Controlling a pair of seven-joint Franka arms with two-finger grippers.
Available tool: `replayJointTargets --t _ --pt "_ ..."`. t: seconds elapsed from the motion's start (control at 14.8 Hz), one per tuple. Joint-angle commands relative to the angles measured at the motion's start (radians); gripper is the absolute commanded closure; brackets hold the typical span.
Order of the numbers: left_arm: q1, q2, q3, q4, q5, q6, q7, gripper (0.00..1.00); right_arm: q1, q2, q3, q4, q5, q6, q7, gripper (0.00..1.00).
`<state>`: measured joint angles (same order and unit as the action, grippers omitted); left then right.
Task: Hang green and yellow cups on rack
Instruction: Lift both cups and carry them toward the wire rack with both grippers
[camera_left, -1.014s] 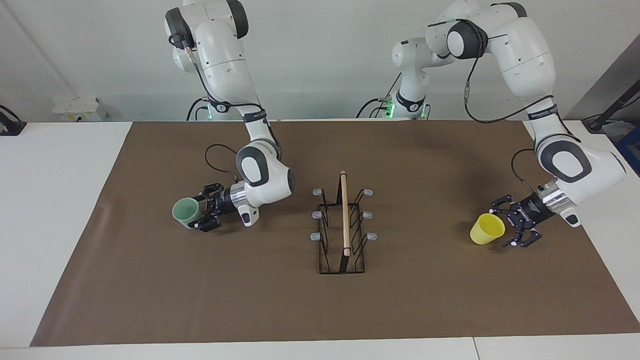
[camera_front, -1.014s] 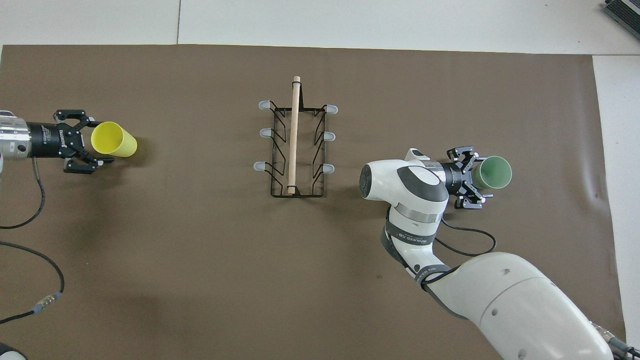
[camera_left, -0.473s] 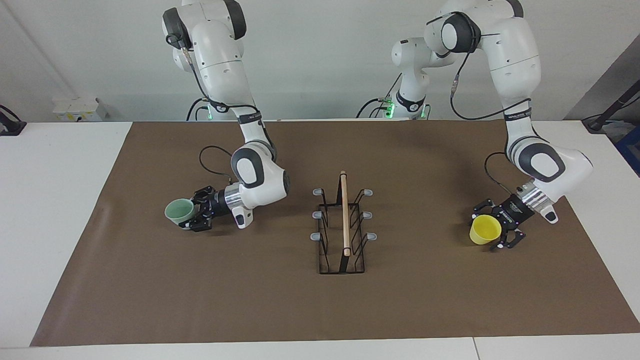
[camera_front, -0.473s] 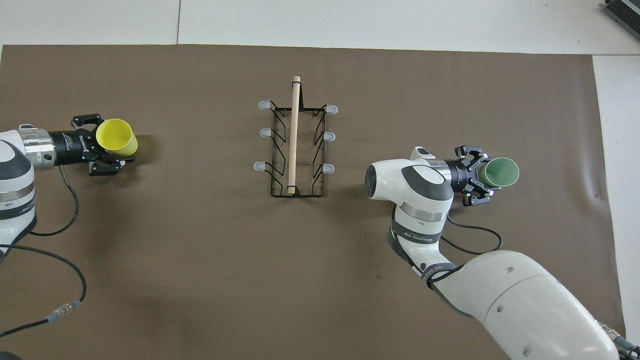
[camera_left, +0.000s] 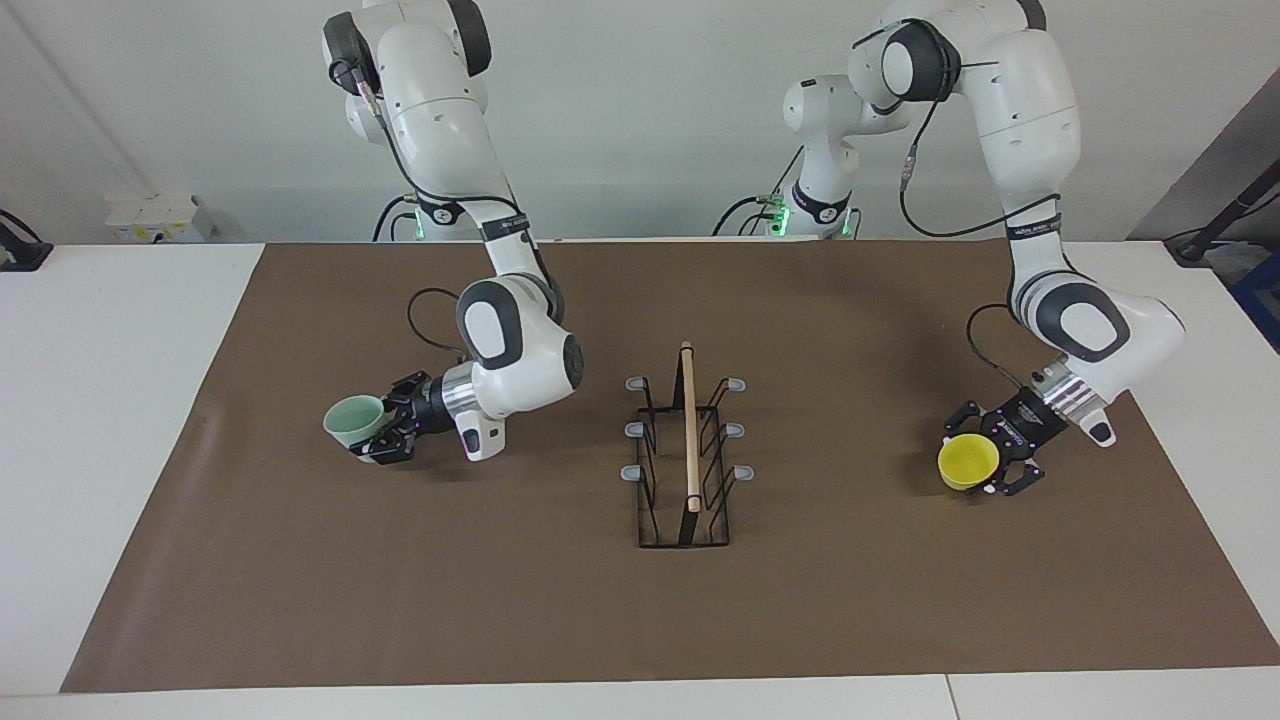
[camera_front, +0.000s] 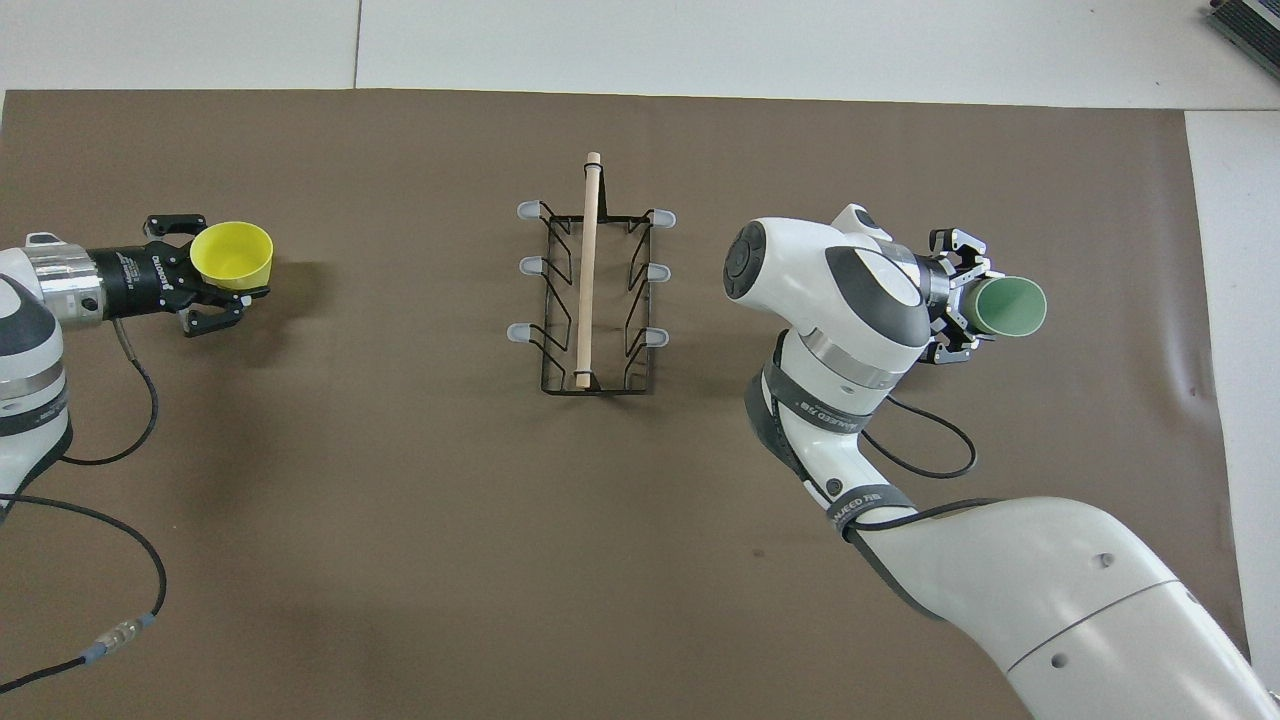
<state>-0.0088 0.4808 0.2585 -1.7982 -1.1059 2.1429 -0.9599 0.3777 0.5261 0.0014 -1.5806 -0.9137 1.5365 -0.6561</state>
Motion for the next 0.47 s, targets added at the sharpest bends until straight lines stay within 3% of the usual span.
replayJointTargets --t 0.0,0.14,0.41 --pt "-0.019 -0.071 -0.001 -0.011 -0.019 0.066 0.016 1.00 -0.019 -0.035 0.028 0.059 0.091 -0.033 -0.033 1.00" --pt "-0.034 -0.102 0.001 0.006 0.004 0.084 0.010 1.00 -0.046 -0.093 0.028 0.067 0.200 -0.018 -0.027 1.00" --pt "-0.054 -0.189 -0.022 0.011 0.213 0.086 0.003 1.00 -0.089 -0.170 0.028 0.106 0.395 0.011 -0.020 1.00"
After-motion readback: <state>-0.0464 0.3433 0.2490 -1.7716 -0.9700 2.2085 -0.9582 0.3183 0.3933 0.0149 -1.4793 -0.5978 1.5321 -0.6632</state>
